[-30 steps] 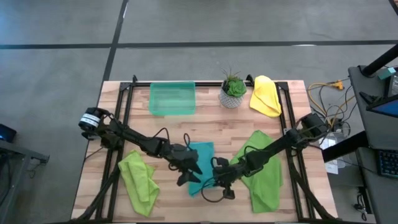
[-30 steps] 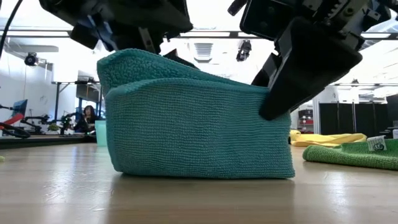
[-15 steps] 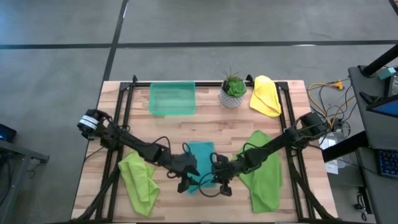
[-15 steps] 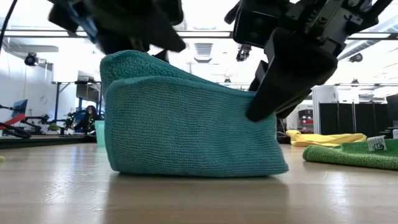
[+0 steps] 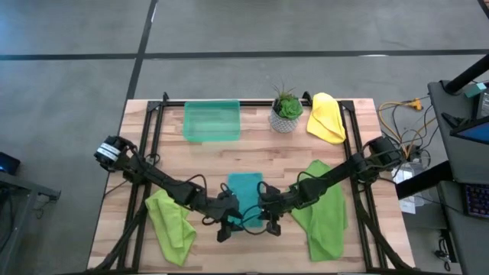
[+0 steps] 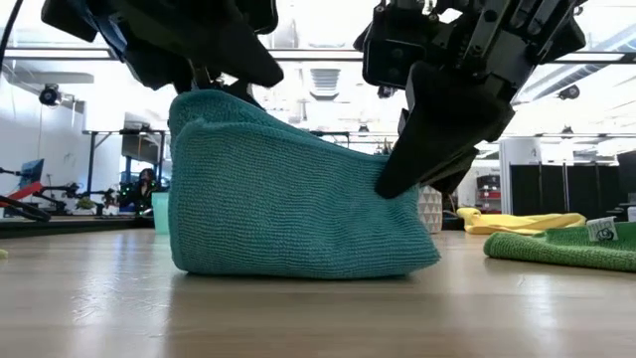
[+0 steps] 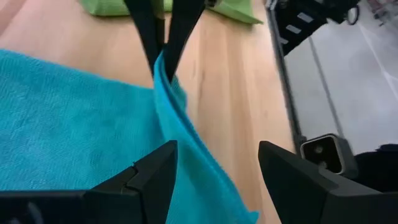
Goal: Fold microfiber towels
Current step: Fold the blue microfiber cloth
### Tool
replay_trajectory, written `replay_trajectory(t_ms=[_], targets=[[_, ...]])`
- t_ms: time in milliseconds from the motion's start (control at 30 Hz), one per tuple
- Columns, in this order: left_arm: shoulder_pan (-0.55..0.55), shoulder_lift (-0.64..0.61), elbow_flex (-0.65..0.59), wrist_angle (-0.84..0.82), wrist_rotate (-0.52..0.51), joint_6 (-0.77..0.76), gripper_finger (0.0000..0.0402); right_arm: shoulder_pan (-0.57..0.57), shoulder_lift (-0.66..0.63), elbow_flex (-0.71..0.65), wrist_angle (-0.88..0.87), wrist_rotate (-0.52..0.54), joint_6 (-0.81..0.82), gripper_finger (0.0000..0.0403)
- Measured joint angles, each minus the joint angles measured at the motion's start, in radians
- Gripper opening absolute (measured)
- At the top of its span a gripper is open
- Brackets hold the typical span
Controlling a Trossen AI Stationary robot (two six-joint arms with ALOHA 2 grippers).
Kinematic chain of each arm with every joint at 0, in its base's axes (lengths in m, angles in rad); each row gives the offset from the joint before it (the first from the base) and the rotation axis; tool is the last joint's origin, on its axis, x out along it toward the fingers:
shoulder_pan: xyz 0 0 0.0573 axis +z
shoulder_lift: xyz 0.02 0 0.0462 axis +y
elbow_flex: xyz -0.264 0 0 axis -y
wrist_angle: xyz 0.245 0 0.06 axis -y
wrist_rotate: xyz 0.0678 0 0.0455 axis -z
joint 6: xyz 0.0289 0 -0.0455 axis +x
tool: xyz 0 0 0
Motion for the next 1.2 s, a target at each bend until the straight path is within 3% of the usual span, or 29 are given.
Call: replay_trajectory(t_ms=[333, 700, 1000, 1200], targets=[[-0.031, 0.0, 0.08, -0.214, -0.126, 0.003, 0.0212, -0.019, 0.0, -0.016, -0.001, -0.017, 0.037, 0.0009], [-0.094, 0.0, 0.102, -0.328, -0.23, 0.006, 0.0212, -0.027, 0.0, -0.028, 0.0, -0.026, 0.055, 0.0009], [-0.112, 0.01, 0.099, -0.339, -0.354, 0.009, 0.0211, -0.027, 0.0, -0.028, 0.0, -0.033, 0.051, 0.0009], [-0.122, 0.078, 0.137, -0.341, -0.347, 0.008, 0.0195, -0.03, 0.0, -0.029, 0.0, -0.053, 0.051, 0.0009]])
